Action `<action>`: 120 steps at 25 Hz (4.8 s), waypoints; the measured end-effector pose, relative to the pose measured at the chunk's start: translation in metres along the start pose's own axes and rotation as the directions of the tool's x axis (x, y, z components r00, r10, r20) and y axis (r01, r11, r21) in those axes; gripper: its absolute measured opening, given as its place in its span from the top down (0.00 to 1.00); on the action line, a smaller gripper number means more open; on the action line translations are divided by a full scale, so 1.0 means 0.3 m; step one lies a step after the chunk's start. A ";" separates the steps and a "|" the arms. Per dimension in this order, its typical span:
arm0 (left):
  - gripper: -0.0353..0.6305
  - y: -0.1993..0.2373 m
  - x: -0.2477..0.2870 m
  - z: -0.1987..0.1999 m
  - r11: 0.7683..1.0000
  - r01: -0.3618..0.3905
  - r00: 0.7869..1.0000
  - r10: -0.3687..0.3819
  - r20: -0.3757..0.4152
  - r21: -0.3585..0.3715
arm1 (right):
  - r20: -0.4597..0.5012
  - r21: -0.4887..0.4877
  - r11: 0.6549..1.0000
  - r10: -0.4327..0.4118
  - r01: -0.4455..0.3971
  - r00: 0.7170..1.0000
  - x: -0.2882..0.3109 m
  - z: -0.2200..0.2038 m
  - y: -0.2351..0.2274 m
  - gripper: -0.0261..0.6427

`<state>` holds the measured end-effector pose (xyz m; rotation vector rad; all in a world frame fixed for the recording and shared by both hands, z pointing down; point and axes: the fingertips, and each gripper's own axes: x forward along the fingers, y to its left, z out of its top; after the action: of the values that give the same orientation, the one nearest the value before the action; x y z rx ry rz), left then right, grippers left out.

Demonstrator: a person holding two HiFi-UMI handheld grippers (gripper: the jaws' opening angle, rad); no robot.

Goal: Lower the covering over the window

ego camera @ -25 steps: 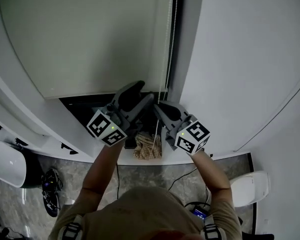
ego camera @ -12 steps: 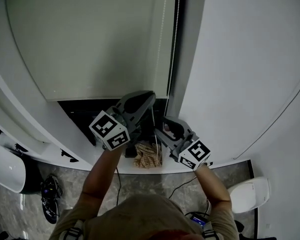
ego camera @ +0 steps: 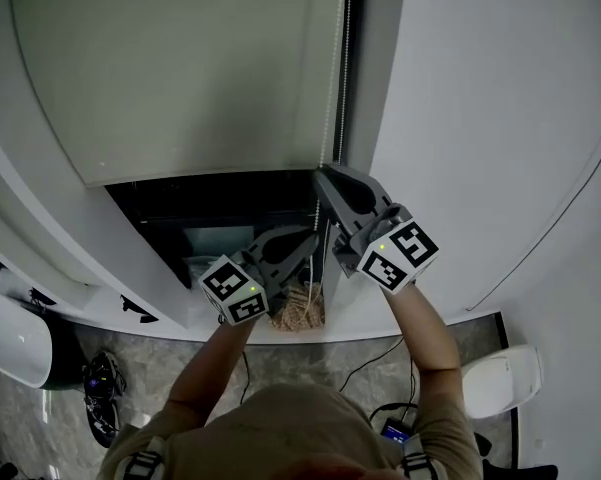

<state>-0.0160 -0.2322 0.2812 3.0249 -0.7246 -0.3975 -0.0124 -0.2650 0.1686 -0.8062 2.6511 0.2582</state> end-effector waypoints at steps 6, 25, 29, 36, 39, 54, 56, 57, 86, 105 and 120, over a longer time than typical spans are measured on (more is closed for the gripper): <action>0.77 0.064 -0.062 0.123 0.999 -0.017 0.992 0.013 0.126 0.035 | -0.045 0.133 0.991 0.018 -0.012 0.999 -0.047 -0.134 0.012 0.94; 0.91 0.007 0.127 0.217 0.987 0.041 0.997 -0.050 0.057 0.156 | -0.169 0.191 0.981 0.072 -0.039 0.983 -0.214 -0.387 0.154 0.94; 0.85 -0.009 0.110 0.259 0.993 0.076 0.988 -0.087 0.130 0.090 | -0.142 0.219 0.976 0.040 -0.008 0.989 -0.241 -0.389 0.145 0.94; 0.84 0.003 0.114 0.277 0.994 0.075 0.989 -0.084 0.120 0.075 | -0.131 0.220 0.975 0.036 -0.006 0.991 -0.255 -0.384 0.144 0.94; 0.86 0.007 0.128 0.272 0.996 0.063 0.992 -0.069 0.108 0.065 | -0.131 0.231 0.973 0.043 -0.012 0.990 -0.241 -0.400 0.148 0.94; 0.91 0.034 0.013 0.070 0.999 -0.039 0.997 0.038 0.061 0.024 | -0.025 0.004 1.000 -0.007 0.007 1.000 -0.272 -0.234 0.113 0.72; 0.91 0.026 0.008 -0.006 0.999 -0.032 0.998 0.031 0.055 0.002 | -0.013 -0.036 0.999 0.000 -0.001 1.000 -0.241 -0.219 0.094 0.72; 0.91 0.021 0.007 -0.031 1.000 -0.028 0.998 0.028 0.052 -0.004 | -0.007 -0.044 0.999 0.003 -0.003 1.000 -0.219 -0.207 0.085 0.72; 0.92 0.034 0.101 0.168 0.998 0.026 0.998 -0.029 0.058 0.052 | -0.173 0.053 0.996 0.077 -0.069 0.982 -0.268 -0.301 0.184 0.78; 0.70 0.001 0.011 0.104 0.989 0.097 0.982 -0.077 0.174 -0.108 | -0.135 0.122 0.992 0.009 0.008 0.991 -0.171 -0.220 0.042 0.94; 0.91 0.008 0.087 0.236 0.998 0.014 0.994 -0.020 0.106 0.057 | -0.090 0.087 0.996 0.031 -0.023 0.995 -0.307 -0.153 0.186 0.79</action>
<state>-0.0118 -0.2423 0.2063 3.0838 -0.7283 -0.5529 0.0144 -0.1855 0.2502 -0.7722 2.7395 0.1153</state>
